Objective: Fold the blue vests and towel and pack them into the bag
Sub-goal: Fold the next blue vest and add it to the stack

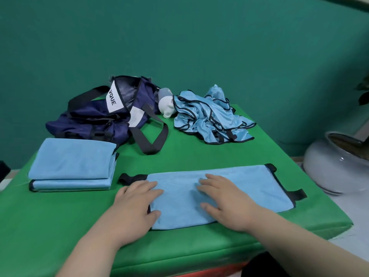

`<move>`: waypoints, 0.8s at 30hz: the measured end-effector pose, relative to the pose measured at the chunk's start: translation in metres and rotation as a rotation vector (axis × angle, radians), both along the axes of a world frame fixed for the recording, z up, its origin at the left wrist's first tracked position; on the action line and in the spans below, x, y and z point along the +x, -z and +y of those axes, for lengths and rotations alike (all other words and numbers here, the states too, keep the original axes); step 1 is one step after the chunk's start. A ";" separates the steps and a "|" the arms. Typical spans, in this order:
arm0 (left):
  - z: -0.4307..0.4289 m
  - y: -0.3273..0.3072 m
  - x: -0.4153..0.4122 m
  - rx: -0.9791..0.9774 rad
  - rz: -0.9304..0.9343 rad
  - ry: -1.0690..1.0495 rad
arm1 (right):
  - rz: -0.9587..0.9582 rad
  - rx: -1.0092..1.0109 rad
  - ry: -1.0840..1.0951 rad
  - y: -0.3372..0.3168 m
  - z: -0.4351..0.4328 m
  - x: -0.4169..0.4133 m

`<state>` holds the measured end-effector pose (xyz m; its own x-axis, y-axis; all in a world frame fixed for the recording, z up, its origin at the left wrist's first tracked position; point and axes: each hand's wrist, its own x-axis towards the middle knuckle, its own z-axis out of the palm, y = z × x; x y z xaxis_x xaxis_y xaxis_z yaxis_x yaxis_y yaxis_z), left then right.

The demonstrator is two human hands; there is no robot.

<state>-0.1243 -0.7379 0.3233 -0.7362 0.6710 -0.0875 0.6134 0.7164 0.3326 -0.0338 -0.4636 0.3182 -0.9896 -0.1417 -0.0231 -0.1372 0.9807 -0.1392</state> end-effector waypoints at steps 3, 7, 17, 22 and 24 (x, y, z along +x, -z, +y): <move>-0.005 -0.001 -0.005 -0.002 -0.013 -0.005 | 0.096 -0.037 -0.110 0.005 -0.046 -0.010; -0.015 0.000 -0.012 0.019 -0.094 -0.002 | 0.125 -0.085 -0.155 0.010 -0.088 -0.015; -0.036 -0.008 -0.027 0.137 -0.155 0.066 | 0.152 -0.154 -0.194 0.017 -0.118 -0.019; -0.036 -0.007 -0.028 0.163 -0.188 0.094 | 0.222 -0.302 -0.134 0.029 -0.118 -0.012; -0.036 -0.005 -0.028 0.162 -0.193 0.084 | 0.258 -0.358 -0.117 0.034 -0.119 -0.011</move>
